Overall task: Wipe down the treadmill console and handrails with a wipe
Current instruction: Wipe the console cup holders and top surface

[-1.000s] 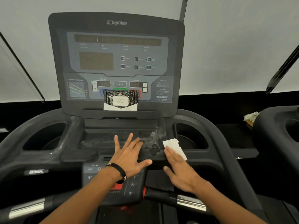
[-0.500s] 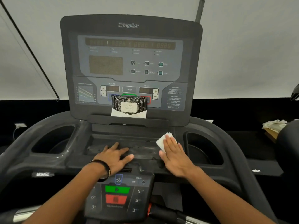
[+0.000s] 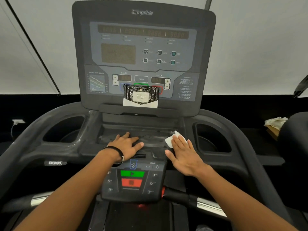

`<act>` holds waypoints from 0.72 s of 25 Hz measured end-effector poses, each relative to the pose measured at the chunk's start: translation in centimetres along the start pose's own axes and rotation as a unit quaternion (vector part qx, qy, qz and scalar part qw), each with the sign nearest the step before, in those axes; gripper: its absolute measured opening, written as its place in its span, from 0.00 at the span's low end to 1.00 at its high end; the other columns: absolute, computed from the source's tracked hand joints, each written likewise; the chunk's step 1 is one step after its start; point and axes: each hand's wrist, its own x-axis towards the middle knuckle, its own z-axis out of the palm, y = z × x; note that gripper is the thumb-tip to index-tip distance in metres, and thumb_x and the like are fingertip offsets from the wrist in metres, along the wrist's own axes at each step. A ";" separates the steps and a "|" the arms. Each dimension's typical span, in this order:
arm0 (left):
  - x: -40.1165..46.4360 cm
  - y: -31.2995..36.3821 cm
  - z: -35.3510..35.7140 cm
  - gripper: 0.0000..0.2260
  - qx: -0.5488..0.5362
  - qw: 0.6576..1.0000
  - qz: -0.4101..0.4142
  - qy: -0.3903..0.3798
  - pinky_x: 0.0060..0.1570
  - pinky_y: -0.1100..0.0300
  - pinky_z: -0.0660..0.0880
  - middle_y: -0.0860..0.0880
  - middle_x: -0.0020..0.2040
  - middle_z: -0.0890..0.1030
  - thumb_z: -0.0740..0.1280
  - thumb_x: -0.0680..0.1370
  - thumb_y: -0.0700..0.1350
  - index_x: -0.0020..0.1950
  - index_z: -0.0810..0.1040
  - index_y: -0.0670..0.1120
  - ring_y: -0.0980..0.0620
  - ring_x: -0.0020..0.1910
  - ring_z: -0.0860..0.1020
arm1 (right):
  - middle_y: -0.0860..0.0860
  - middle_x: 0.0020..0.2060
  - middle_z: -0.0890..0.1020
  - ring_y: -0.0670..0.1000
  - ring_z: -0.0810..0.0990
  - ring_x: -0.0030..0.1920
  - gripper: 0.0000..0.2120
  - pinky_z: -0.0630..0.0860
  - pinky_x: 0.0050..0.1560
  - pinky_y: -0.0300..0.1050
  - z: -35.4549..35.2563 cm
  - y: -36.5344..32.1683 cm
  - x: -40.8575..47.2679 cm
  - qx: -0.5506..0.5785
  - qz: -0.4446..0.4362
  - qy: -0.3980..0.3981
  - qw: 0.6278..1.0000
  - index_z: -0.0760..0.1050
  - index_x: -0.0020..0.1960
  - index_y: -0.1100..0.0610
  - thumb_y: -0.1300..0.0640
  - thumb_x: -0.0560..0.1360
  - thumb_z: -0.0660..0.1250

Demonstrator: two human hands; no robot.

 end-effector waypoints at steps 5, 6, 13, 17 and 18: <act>-2.7 -4.8 -0.6 0.33 -0.010 0.998 0.025 0.049 0.73 0.42 0.56 0.47 0.78 0.59 0.47 0.76 0.71 0.75 0.63 0.56 0.42 0.77 0.54 | 0.46 0.81 0.51 0.46 0.41 0.80 0.43 0.35 0.78 0.52 0.5 -2.7 -3.2 0.054 0.020 0.033 0.998 0.48 0.82 0.53 0.29 0.74 0.35; -3.1 -5.8 -0.8 0.37 -0.009 0.999 0.023 0.047 0.73 0.42 0.56 0.46 0.77 0.60 0.45 0.73 0.75 0.75 0.63 0.57 0.41 0.77 0.54 | 0.46 0.81 0.49 0.46 0.40 0.80 0.43 0.35 0.78 0.52 0.8 -3.1 -3.5 0.051 0.036 0.036 0.997 0.46 0.82 0.53 0.30 0.74 0.35; -2.7 -7.6 -2.5 0.37 0.015 1.000 0.010 0.008 0.70 0.34 0.54 0.48 0.78 0.58 0.50 0.69 0.76 0.75 0.61 0.61 0.43 0.78 0.50 | 0.51 0.81 0.41 0.50 0.37 0.80 0.35 0.37 0.78 0.58 -0.2 -2.2 4.9 0.096 0.185 0.080 0.975 0.42 0.82 0.57 0.38 0.82 0.42; -2.2 -7.5 -2.4 0.33 0.023 1.000 0.010 -0.006 0.70 0.32 0.53 0.48 0.78 0.58 0.52 0.72 0.74 0.74 0.61 0.62 0.42 0.78 0.49 | 0.52 0.82 0.44 0.50 0.40 0.81 0.35 0.37 0.78 0.60 -3.0 1.3 9.3 0.085 0.199 0.067 0.974 0.45 0.82 0.57 0.37 0.83 0.45; -2.0 -7.4 -2.5 0.33 0.024 1.000 0.010 -0.012 0.69 0.31 0.53 0.48 0.77 0.58 0.53 0.72 0.74 0.74 0.62 0.62 0.42 0.78 0.49 | 0.52 0.82 0.47 0.51 0.42 0.81 0.34 0.38 0.78 0.60 -3.6 2.0 10.0 0.078 0.191 0.061 0.977 0.48 0.82 0.56 0.37 0.83 0.45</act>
